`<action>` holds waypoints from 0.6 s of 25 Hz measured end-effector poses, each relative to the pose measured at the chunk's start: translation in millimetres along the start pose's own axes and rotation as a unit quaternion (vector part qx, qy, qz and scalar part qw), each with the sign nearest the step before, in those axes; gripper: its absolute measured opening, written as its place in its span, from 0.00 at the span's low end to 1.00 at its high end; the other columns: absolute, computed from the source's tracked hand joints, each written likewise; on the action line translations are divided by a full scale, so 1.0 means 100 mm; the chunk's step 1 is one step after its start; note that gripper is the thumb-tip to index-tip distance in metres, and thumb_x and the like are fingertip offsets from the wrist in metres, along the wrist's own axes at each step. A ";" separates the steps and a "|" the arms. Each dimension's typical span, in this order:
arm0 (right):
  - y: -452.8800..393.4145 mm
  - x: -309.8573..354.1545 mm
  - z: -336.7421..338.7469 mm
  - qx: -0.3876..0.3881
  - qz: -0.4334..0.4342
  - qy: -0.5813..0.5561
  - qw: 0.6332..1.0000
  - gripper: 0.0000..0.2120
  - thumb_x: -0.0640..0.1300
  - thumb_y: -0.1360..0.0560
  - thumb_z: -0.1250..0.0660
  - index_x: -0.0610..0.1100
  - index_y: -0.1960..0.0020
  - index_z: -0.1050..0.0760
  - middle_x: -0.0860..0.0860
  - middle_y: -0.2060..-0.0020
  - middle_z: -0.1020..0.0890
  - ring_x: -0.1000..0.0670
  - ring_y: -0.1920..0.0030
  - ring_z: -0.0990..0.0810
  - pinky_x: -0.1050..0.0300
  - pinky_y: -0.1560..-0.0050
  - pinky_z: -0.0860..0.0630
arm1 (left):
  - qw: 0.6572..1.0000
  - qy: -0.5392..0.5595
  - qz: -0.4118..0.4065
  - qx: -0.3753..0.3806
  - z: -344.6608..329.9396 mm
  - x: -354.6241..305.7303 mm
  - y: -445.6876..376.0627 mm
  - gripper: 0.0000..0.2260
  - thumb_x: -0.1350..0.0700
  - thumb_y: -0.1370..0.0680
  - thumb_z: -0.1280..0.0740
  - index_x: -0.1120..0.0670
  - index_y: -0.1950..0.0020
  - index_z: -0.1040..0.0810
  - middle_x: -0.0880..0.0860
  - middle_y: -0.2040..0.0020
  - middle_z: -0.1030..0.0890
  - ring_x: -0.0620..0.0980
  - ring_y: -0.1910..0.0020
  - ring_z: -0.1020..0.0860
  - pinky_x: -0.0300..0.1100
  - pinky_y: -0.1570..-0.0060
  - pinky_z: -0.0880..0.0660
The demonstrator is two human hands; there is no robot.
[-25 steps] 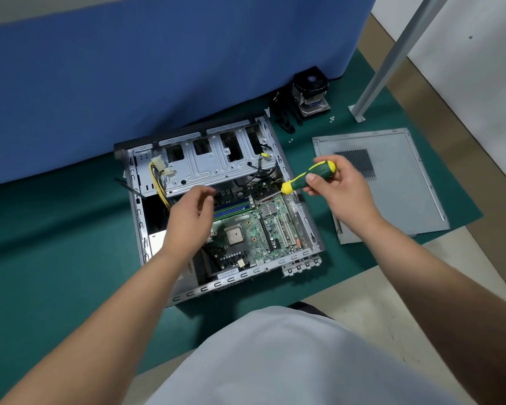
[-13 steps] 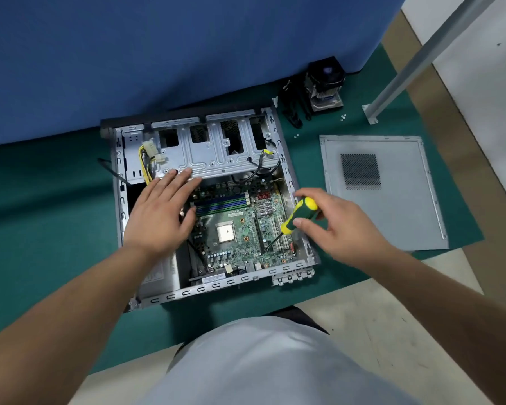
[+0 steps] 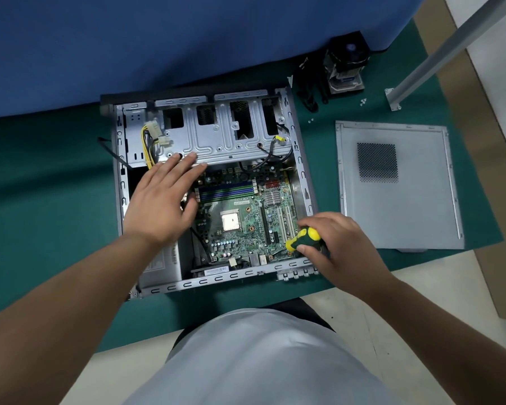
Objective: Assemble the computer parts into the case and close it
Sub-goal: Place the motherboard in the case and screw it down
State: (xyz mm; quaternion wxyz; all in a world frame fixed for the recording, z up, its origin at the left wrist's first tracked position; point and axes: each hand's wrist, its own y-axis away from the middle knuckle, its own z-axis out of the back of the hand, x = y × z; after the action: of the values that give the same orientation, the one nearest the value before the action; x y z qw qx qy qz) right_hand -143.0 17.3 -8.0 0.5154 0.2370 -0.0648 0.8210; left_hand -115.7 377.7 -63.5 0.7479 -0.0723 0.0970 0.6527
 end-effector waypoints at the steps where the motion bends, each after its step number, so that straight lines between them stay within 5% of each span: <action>1: 0.00 0.00 -0.01 0.000 -0.003 -0.004 1.000 0.18 0.53 0.23 0.31 0.48 0.35 0.22 0.54 0.43 0.17 0.52 0.39 0.24 0.47 0.38 0.25 | 1.000 0.000 0.000 0.001 0.01 0.00 0.00 0.28 0.47 0.20 0.44 0.42 0.18 0.41 0.43 0.18 0.40 0.46 0.18 0.46 0.48 0.19 0.52; 15: 0.05 0.04 -0.01 -0.005 0.022 0.027 0.999 0.16 0.51 0.24 0.29 0.48 0.37 0.20 0.54 0.45 0.16 0.53 0.41 0.22 0.49 0.41 0.23 | 1.000 -0.008 0.001 0.004 0.05 -0.03 0.01 0.29 0.47 0.20 0.43 0.42 0.18 0.40 0.43 0.18 0.40 0.46 0.18 0.45 0.46 0.19 0.53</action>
State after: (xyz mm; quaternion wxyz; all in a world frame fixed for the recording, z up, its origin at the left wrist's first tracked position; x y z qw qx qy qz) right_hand -149.3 18.3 -6.3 0.4997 0.2108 -0.0601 0.8380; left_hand -116.6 376.5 -57.6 0.7482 -0.0636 0.0935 0.6537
